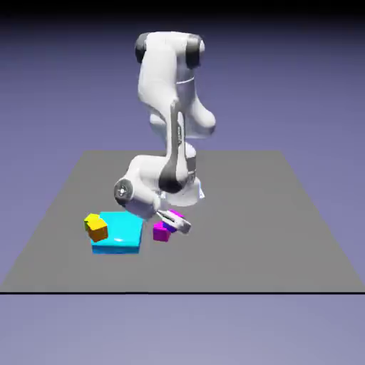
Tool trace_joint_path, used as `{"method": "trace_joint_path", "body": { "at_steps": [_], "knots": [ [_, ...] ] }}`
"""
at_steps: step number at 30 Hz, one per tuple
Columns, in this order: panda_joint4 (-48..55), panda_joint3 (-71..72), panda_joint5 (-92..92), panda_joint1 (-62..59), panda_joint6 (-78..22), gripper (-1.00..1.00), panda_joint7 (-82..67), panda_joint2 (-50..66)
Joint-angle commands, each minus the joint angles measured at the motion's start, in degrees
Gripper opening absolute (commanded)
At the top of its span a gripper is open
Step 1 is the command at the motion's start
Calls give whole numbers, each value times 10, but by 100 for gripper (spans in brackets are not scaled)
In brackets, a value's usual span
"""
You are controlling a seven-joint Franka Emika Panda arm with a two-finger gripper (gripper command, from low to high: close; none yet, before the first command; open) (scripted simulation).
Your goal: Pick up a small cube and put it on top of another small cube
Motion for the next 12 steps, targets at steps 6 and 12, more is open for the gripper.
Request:
{"method": "trace_joint_path", "body": {
  "at_steps": [6, 12],
  "knots": [
    [-40, -46, 18, 0, 30, -100, -44, 1],
    [-39, -46, 18, 0, 28, 100, -44, 0]
  ]
}}
